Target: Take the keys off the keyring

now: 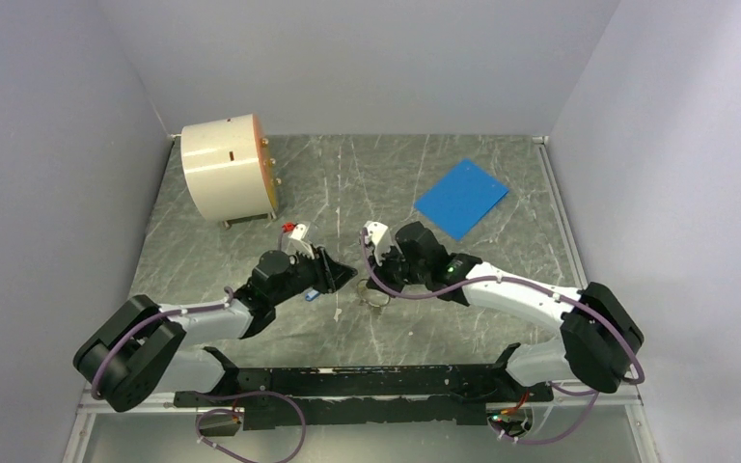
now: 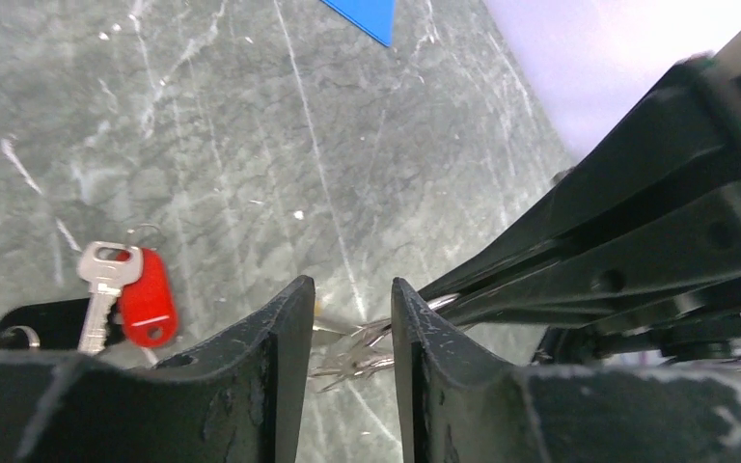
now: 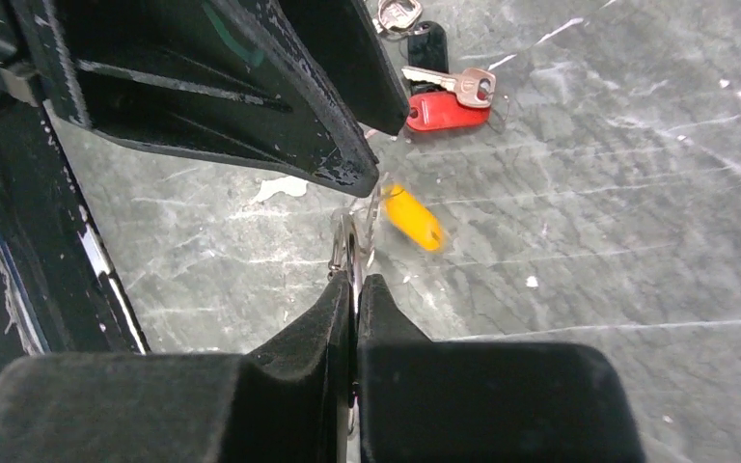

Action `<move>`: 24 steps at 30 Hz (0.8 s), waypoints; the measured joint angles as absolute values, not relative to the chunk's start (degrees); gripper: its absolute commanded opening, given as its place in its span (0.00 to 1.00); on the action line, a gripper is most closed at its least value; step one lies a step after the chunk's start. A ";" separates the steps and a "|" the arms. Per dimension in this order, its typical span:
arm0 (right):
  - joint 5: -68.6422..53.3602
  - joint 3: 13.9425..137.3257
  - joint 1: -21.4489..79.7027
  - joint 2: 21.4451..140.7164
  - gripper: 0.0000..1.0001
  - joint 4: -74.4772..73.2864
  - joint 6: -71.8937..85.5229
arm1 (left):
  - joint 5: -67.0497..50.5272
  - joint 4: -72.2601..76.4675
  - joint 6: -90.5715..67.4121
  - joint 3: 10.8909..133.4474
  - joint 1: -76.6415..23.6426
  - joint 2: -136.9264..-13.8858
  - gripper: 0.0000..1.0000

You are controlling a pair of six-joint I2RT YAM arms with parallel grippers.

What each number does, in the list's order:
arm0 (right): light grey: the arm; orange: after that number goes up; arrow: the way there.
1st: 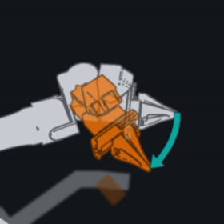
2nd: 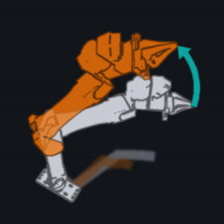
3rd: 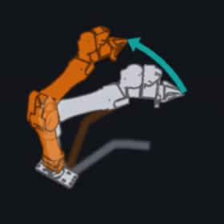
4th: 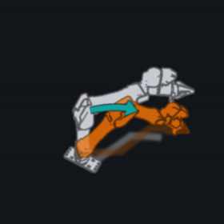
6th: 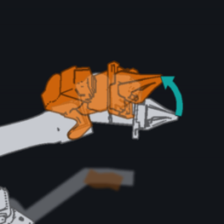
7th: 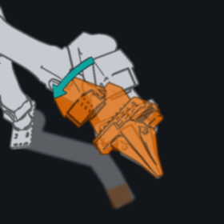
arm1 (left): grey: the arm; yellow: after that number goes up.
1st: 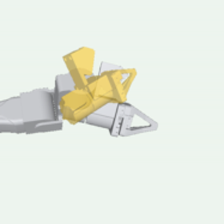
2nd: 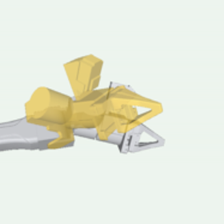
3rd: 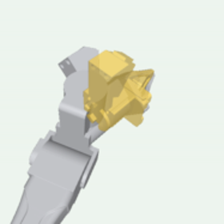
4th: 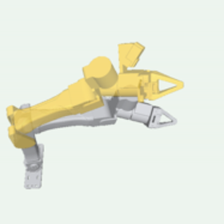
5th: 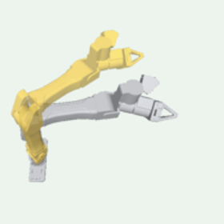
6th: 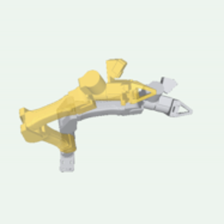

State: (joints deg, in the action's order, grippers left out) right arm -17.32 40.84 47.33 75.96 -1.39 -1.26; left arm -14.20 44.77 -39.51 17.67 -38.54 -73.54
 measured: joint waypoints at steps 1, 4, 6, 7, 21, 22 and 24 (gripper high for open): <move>-17.32 42.39 47.33 75.96 0.00 -3.79 -2.50 | -13.76 44.80 -38.26 17.19 -38.54 -72.97 0.42; -17.30 46.68 47.33 76.03 0.00 -11.00 -6.09 | -13.15 44.80 -34.98 15.92 -38.54 -71.59 0.43; -17.30 49.67 47.33 76.34 0.00 -15.79 -8.32 | -13.13 44.82 -32.27 15.14 -38.54 -70.67 0.44; -17.30 51.09 47.33 76.62 0.00 -18.02 -9.34 | -13.26 44.91 -30.46 14.76 -38.54 -70.28 0.44; -15.05 56.38 46.39 78.26 0.00 -29.93 -14.13 | -17.12 46.57 -22.11 14.22 -38.57 -72.40 0.47; -14.96 55.64 45.84 78.28 0.00 -29.36 -13.80 | -17.78 46.48 -22.11 14.52 -38.57 -73.58 0.47; -14.76 53.69 44.31 78.48 0.00 -28.29 -12.84 | -19.09 46.48 -22.11 15.20 -38.61 -75.96 0.48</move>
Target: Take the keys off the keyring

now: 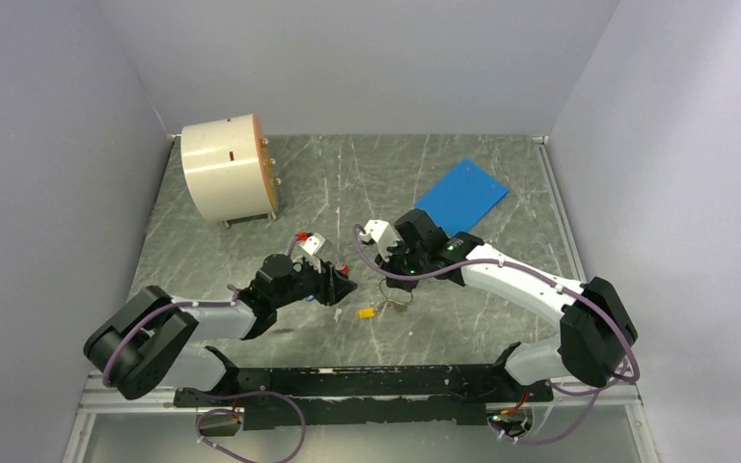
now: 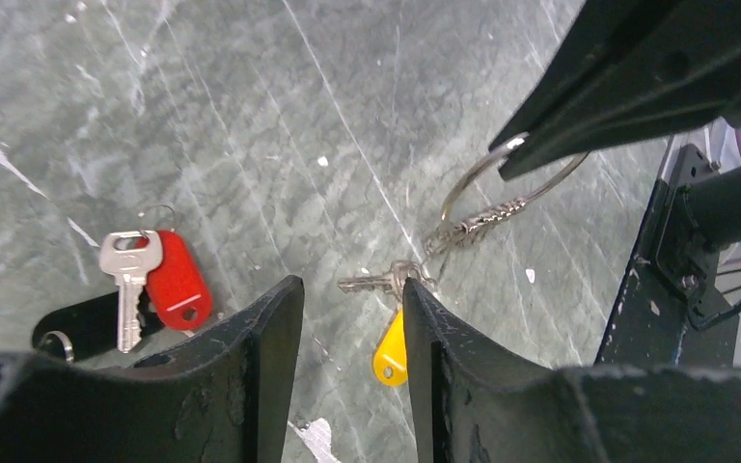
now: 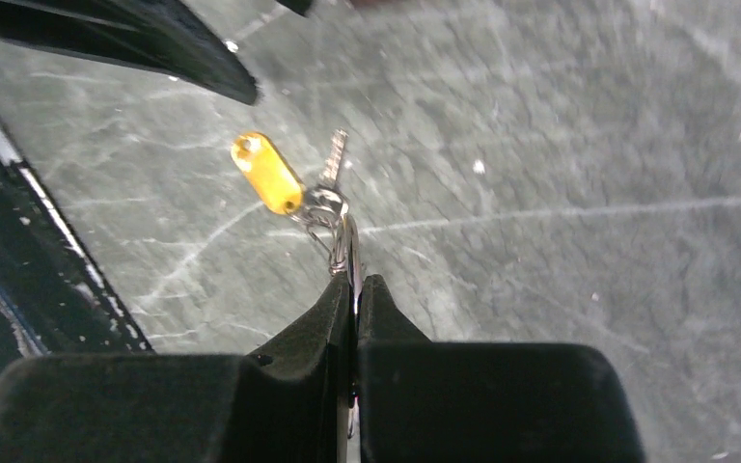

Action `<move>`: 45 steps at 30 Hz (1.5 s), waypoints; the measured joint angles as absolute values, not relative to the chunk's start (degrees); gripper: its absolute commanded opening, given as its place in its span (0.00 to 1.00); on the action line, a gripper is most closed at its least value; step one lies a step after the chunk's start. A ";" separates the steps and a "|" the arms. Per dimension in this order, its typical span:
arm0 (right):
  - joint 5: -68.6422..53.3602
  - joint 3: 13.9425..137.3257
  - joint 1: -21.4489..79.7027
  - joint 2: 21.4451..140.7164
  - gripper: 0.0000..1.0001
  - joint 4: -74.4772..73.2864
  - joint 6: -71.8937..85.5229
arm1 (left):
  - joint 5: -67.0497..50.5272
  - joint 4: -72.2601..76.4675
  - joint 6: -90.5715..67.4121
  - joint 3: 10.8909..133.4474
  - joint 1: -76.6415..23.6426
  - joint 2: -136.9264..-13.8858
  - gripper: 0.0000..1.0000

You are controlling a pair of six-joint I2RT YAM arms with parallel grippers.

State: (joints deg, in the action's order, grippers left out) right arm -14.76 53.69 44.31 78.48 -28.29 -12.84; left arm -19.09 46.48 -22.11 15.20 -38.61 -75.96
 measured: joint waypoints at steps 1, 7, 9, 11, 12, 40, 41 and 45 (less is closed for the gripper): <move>-14.63 52.62 43.51 78.61 0.00 -27.83 -12.29 | -19.81 46.59 -22.09 15.49 -38.68 -77.06 0.48; -14.63 49.69 41.50 77.47 0.00 -24.60 -10.35 | -22.74 47.48 -20.21 18.17 -40.60 -82.67 0.50; -14.55 49.32 41.52 76.90 0.00 -24.21 -10.26 | -23.70 47.70 -19.09 19.97 -41.56 -85.32 0.50; -14.48 49.04 41.52 76.62 0.00 -23.92 -10.26 | -24.49 47.88 -18.06 21.47 -42.52 -87.83 0.50; -14.44 48.97 41.50 76.53 0.00 -23.88 -10.24 | -24.84 48.18 -17.56 22.15 -43.07 -89.19 0.50; -13.52 47.62 41.25 74.39 0.00 -21.34 -9.26 | -24.21 41.74 -12.88 28.38 -49.19 -96.75 0.34; -13.54 47.53 41.21 74.22 0.00 -21.26 -9.19 | -24.10 41.39 -12.71 28.99 -49.43 -97.19 0.33; -13.56 47.22 40.99 73.87 0.00 -20.88 -8.84 | -23.49 40.23 -12.67 30.98 -49.87 -98.52 0.19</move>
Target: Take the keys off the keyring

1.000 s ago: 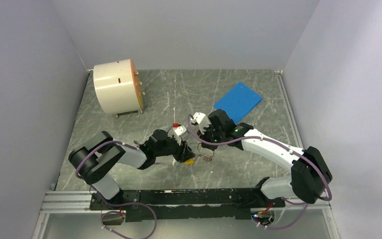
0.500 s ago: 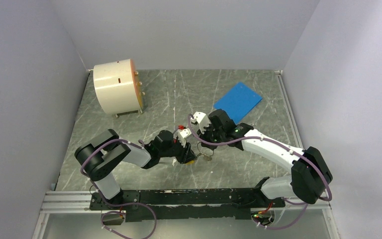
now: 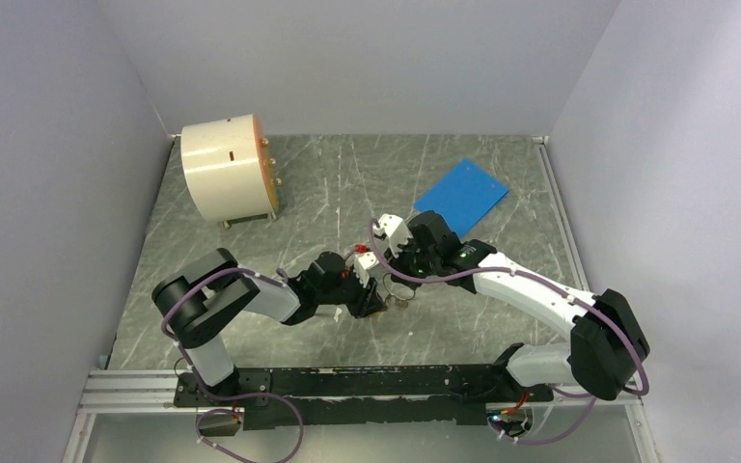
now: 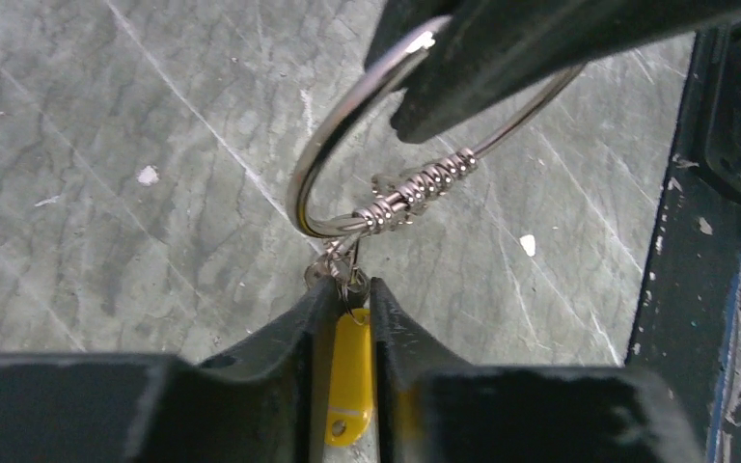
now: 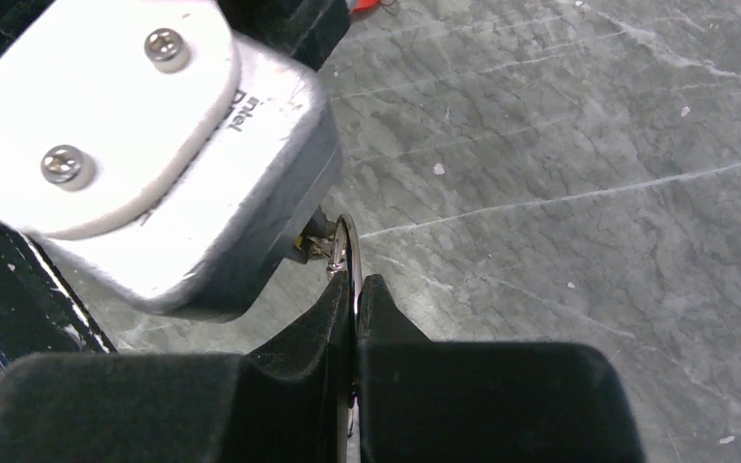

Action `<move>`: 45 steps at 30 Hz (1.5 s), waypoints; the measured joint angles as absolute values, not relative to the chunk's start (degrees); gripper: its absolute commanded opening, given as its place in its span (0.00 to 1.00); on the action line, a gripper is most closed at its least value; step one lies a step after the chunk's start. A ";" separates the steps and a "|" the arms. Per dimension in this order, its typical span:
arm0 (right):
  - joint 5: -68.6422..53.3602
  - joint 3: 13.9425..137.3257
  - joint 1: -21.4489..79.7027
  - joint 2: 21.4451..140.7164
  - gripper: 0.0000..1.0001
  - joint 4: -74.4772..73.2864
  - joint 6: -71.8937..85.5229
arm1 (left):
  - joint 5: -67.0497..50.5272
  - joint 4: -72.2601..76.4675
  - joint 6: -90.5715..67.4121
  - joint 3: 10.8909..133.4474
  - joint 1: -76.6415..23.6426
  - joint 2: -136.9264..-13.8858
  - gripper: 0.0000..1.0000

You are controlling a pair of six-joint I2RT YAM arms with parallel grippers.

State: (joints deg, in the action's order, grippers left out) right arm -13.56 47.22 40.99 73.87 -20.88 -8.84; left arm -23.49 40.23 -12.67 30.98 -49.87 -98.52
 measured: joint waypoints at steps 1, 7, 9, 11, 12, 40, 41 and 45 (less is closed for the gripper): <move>-13.56 47.16 40.95 73.87 0.00 -20.88 -8.75 | -23.05 39.81 -12.64 31.38 -49.95 -98.70 0.13; -13.39 46.81 40.91 73.36 0.00 -20.91 -8.03 | -19.42 39.79 -12.78 31.48 -50.04 -98.70 0.03; -13.08 46.13 40.91 72.51 0.00 -20.95 -7.44 | -17.63 39.81 -12.71 30.79 -50.06 -97.73 0.03; -12.82 45.56 40.91 71.66 0.00 -21.02 -6.87 | -15.94 39.33 -12.53 30.06 -50.06 -95.96 0.03; -12.69 45.32 40.88 71.18 0.00 -21.02 -6.44 | -14.90 38.83 -12.16 29.89 -50.09 -94.89 0.03; -14.70 37.06 40.64 69.30 0.47 -12.73 5.72 | -2.17 53.63 -0.05 22.17 -50.37 -89.52 0.03; -14.90 37.04 40.60 69.30 0.47 -12.34 5.85 | -2.24 54.04 0.23 22.06 -50.37 -89.52 0.03; -15.75 36.99 39.99 69.63 0.48 -8.62 6.87 | -2.52 56.42 1.10 21.19 -50.37 -89.52 0.03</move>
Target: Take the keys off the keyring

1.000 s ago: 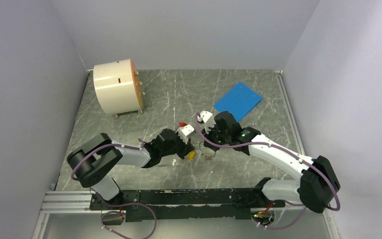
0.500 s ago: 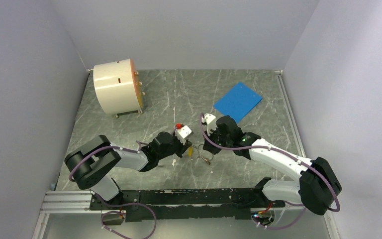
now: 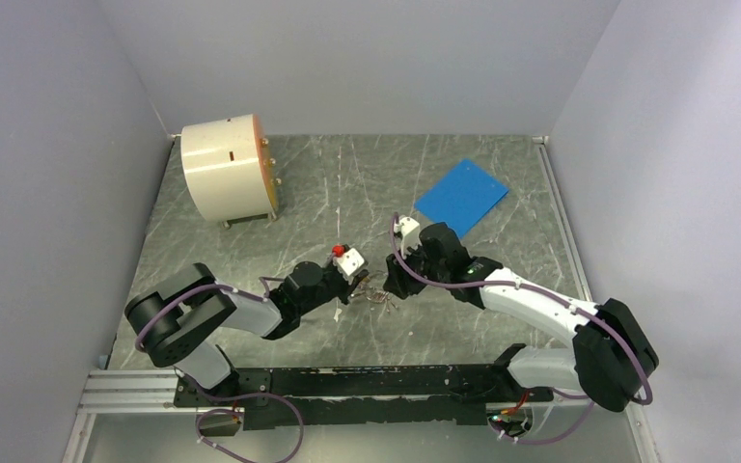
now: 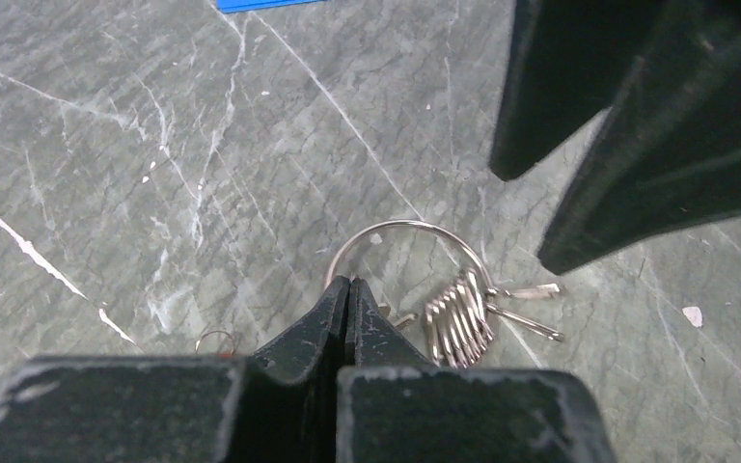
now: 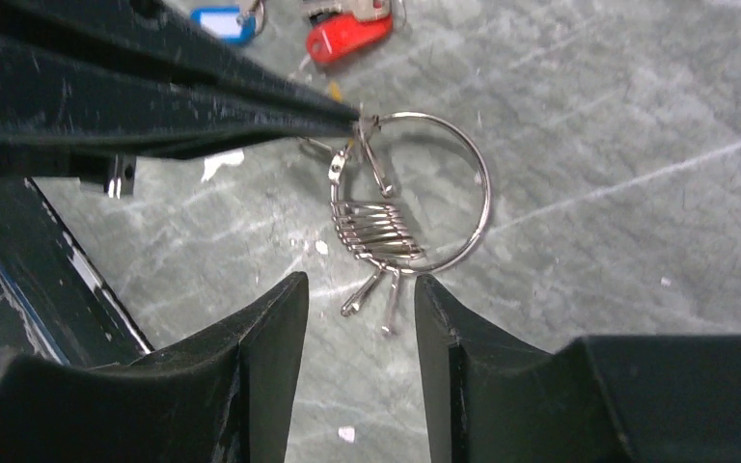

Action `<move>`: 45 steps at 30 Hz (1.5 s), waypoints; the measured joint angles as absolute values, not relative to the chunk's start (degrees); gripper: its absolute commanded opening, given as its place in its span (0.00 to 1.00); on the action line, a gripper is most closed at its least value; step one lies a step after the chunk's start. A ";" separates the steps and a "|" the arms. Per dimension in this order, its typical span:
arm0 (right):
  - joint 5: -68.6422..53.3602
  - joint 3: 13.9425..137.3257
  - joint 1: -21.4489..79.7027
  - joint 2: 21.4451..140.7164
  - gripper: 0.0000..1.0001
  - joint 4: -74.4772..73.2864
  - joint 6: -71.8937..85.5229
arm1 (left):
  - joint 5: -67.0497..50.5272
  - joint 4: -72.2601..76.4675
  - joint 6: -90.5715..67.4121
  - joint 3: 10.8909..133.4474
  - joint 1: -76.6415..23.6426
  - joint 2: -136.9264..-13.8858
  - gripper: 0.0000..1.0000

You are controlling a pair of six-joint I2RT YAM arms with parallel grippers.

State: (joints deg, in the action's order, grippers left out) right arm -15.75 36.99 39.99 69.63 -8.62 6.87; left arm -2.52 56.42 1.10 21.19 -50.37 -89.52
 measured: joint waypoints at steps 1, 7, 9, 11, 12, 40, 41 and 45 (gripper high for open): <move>-16.01 36.99 39.77 69.95 0.48 -7.42 7.20 | -2.59 56.75 1.26 20.99 -50.37 -89.52 0.03; -21.34 35.03 35.79 74.28 0.47 3.22 9.23 | -3.64 59.42 3.01 19.00 -50.37 -89.32 0.02; -23.31 34.13 34.24 75.53 0.47 6.00 9.28 | -3.95 59.44 3.86 18.61 -50.37 -88.79 0.03; -25.17 33.56 32.84 76.97 0.46 8.60 9.26 | -4.38 59.40 4.51 18.33 -50.37 -87.70 0.03; -26.17 33.45 32.27 77.71 0.46 9.89 9.19 | -4.73 59.29 4.99 18.26 -50.37 -86.91 0.03; -39.68 29.21 30.20 68.42 0.57 16.47 -4.69 | -21.21 37.52 17.21 22.39 -50.37 -67.13 0.03; -39.86 27.70 30.20 66.67 0.58 17.32 -4.08 | -22.35 35.88 18.35 22.92 -50.37 -66.54 0.03; -40.73 23.27 30.24 62.89 0.57 20.10 -1.54 | -26.59 29.58 22.06 25.45 -50.39 -65.78 0.03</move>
State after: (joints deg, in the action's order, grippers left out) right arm -40.73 23.27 30.24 62.89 20.10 -1.54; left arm -26.59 29.58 22.06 25.45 -50.39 -65.78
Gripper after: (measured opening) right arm 0.575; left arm 0.032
